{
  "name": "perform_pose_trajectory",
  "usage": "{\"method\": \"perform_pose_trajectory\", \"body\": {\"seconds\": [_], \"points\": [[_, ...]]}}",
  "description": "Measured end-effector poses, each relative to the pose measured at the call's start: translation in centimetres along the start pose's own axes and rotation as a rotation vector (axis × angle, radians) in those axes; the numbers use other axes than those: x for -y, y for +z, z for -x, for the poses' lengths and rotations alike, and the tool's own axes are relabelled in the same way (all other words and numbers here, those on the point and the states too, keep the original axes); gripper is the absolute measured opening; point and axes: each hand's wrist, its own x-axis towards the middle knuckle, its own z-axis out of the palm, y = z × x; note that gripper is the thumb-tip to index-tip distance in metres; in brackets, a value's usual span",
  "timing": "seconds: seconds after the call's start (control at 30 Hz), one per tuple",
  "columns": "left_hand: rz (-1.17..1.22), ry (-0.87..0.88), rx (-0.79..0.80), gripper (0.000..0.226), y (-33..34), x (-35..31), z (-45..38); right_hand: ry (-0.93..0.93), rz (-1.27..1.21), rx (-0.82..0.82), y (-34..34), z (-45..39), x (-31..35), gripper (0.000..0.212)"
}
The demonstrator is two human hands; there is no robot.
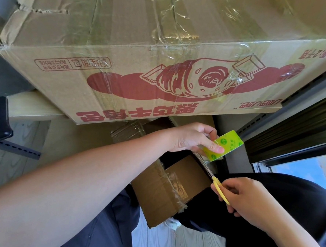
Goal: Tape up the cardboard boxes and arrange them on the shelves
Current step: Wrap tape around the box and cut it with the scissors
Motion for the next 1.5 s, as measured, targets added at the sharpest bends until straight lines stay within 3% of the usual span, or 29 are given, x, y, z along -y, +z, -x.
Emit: {"method": "perform_pose_trajectory", "body": {"seconds": [0.4, 0.63, 0.73, 0.83, 0.97, 1.03, 1.17, 1.23, 1.3, 1.43, 1.5], "points": [[0.042, -0.027, -0.051, 0.027, 0.2, 1.0, 0.0, -0.058, 0.086, -0.038, 0.6, -0.3, 0.1, 0.046], [0.110, -0.092, -0.378, 0.033, -0.6, 3.0, -0.8, -0.069, 0.217, -0.098, 2.0, 0.1, 0.9, 0.046], [0.234, -0.097, -0.418, 0.024, -1.3, 2.5, -0.2, -0.053, 0.216, -0.106, 2.2, 0.7, 0.5, 0.036], [0.374, -0.092, -0.480, 0.032, -0.7, 1.2, 1.0, -0.072, 0.233, -0.141, 0.9, 2.4, 0.2, 0.024], [0.487, -0.111, -0.556, 0.089, 0.6, 0.2, 2.9, -0.107, 0.245, -0.229, -2.8, 6.5, 0.9, 0.016], [0.489, -0.121, -0.564, 0.083, 1.6, -0.4, 4.4, -0.160, 0.214, -0.320, -4.9, 8.8, 1.2, 0.019], [0.497, -0.144, -0.490, 0.041, 4.2, -1.2, 8.4, -0.365, 0.082, -0.622, -9.1, 12.3, 3.2, 0.021], [0.485, -0.131, -0.473, 0.045, 5.5, -1.7, 10.5, -0.508, 0.021, -0.811, -11.7, 12.8, 5.7, 0.018], [0.474, -0.111, -0.469, 0.050, 6.7, -2.5, 12.7, -0.560, 0.052, -0.895, -14.3, 11.7, 8.8, 0.016], [0.437, -0.080, -0.559, 0.076, 8.6, -4.7, 17.0, -0.433, 0.236, -0.921, -18.5, 6.3, 15.1, 0.019], [0.415, -0.040, -0.600, 0.077, 9.5, -6.4, 19.3, -0.359, 0.280, -0.860, -19.3, 3.8, 17.7, 0.015]]}}
